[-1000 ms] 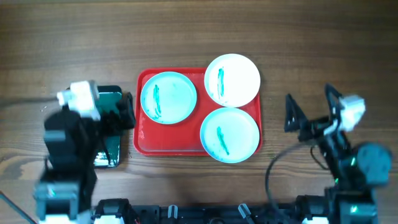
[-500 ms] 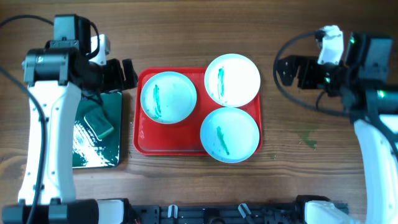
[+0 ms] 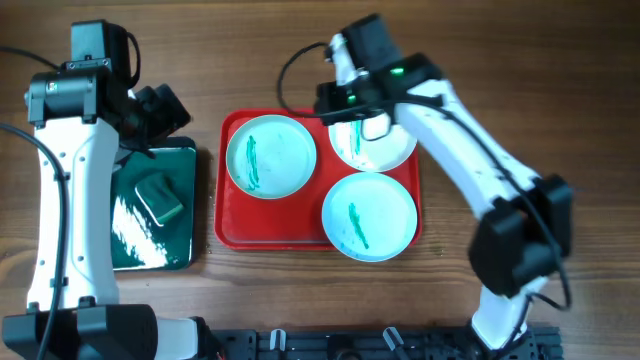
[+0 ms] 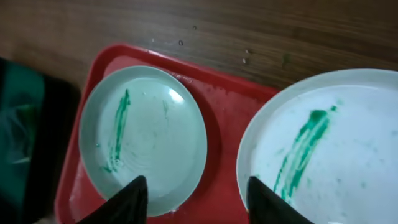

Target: Clean dirty plates on tray and stack at the side

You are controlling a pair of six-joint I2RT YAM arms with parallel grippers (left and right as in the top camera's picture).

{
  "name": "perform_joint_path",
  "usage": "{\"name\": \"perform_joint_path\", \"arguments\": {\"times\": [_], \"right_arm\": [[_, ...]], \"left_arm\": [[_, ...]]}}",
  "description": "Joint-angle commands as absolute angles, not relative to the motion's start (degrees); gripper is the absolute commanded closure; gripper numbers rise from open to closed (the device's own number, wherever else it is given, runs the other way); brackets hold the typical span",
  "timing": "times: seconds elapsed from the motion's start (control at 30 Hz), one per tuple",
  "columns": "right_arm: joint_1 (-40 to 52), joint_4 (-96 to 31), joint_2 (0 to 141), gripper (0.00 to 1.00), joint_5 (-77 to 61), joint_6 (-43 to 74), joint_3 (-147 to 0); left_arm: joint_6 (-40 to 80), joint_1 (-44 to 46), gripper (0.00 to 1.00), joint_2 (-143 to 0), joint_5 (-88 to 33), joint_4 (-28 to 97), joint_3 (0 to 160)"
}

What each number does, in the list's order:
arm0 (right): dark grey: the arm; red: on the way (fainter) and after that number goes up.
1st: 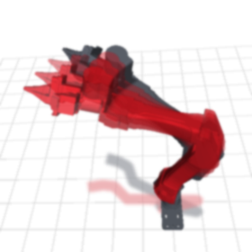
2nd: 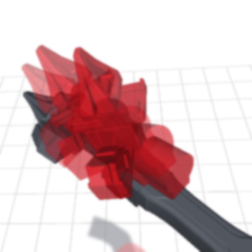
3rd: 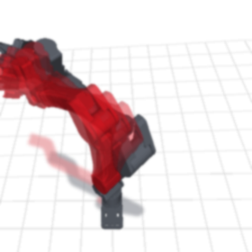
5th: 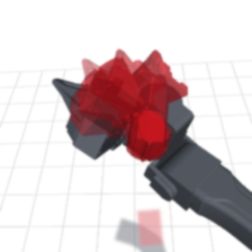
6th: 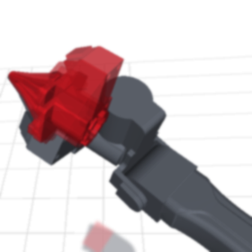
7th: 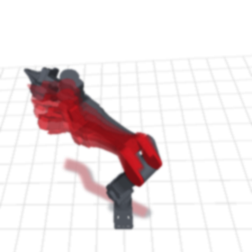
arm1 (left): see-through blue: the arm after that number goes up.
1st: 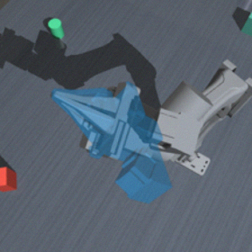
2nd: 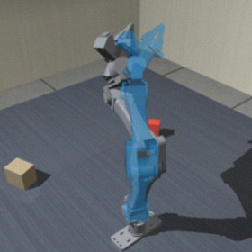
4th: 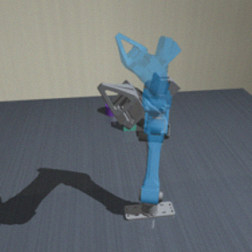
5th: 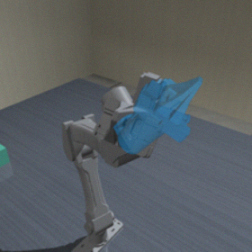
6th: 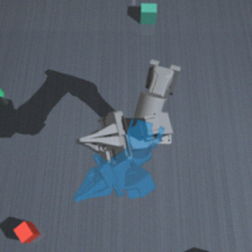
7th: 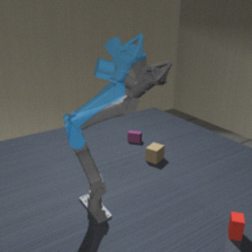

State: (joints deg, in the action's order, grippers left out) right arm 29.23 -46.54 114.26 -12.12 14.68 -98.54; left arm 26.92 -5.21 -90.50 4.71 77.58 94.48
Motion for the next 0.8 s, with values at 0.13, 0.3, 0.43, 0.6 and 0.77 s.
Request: {"name": "perform_joint_path", "arguments": {"times": [0.13,0.3,0.43,0.6,0.77], "right_arm": [[35.0,-43.1,123.4,0.60,-3.9,12.5,-100.1],[35.4,-42.0,126.4,0.61,-5.1,15.1,-100.1],[35.4,-41.6,129.0,0.62,-5.3,15.2,-100.1],[35.4,-41.9,130.0,0.64,-6.4,17.4,-100.1],[35.5,-45.9,131.1,0.78,-7.7,24.4,-100.1]], "left_arm": [[30.9,-8.9,0.01,-92.8,7.0,76.9,93.7],[30.9,-8.9,0.00,-94.1,7.6,75.9,93.7],[30.9,-8.9,0.00,-96.3,7.6,75.7,93.7],[30.9,-8.9,0.00,-98.1,7.6,75.2,93.7],[30.9,-8.9,0.00,-99.7,7.6,74.8,93.7]]}}
